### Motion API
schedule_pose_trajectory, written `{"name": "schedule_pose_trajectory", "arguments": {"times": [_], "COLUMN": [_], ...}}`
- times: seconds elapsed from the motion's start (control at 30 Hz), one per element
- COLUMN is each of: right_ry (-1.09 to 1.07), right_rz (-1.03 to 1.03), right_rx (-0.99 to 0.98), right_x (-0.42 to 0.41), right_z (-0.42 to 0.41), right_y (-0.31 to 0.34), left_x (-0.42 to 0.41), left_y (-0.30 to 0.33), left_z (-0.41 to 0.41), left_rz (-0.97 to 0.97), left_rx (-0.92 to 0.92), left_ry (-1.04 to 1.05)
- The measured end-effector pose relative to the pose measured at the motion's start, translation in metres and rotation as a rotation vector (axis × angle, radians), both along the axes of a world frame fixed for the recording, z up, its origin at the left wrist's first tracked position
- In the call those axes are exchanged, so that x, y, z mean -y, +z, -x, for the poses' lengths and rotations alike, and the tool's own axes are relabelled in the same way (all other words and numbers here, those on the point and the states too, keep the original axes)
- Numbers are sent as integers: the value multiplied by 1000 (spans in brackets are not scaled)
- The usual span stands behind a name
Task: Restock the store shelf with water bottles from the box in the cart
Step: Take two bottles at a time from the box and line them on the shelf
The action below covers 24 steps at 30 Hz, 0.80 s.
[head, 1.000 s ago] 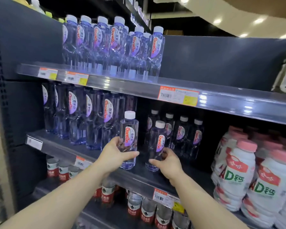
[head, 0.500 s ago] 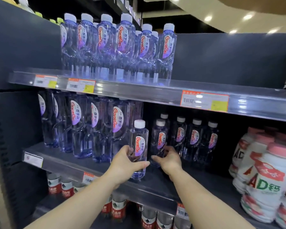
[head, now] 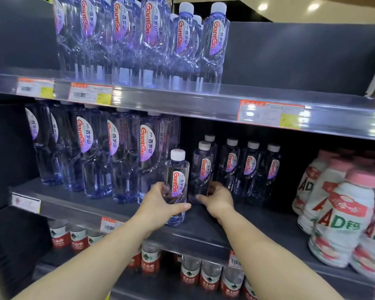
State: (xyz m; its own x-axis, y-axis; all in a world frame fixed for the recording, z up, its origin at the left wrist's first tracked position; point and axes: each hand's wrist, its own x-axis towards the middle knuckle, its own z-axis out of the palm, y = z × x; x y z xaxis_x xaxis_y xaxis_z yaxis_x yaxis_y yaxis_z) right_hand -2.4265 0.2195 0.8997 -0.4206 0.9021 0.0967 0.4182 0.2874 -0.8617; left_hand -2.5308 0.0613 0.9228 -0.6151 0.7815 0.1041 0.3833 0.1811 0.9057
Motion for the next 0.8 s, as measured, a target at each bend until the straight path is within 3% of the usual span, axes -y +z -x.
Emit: {"name": "schedule_pose_trajectory", "arguments": {"times": [0.33, 0.73, 0.8], "right_ry": [-25, -37, -56], "right_rz": [-105, -124, -103], "right_rx": [229, 302, 226], "right_x": [-6, -17, -12], "right_z": [-8, -6, -9], "right_y": [0, 0, 6], "left_x": [14, 20, 21], "left_y": [9, 5, 5], "left_z": [7, 2, 0], "left_rz": [142, 84, 68], "left_rx": [-125, -96, -101], "left_ry": [-56, -61, -57]}}
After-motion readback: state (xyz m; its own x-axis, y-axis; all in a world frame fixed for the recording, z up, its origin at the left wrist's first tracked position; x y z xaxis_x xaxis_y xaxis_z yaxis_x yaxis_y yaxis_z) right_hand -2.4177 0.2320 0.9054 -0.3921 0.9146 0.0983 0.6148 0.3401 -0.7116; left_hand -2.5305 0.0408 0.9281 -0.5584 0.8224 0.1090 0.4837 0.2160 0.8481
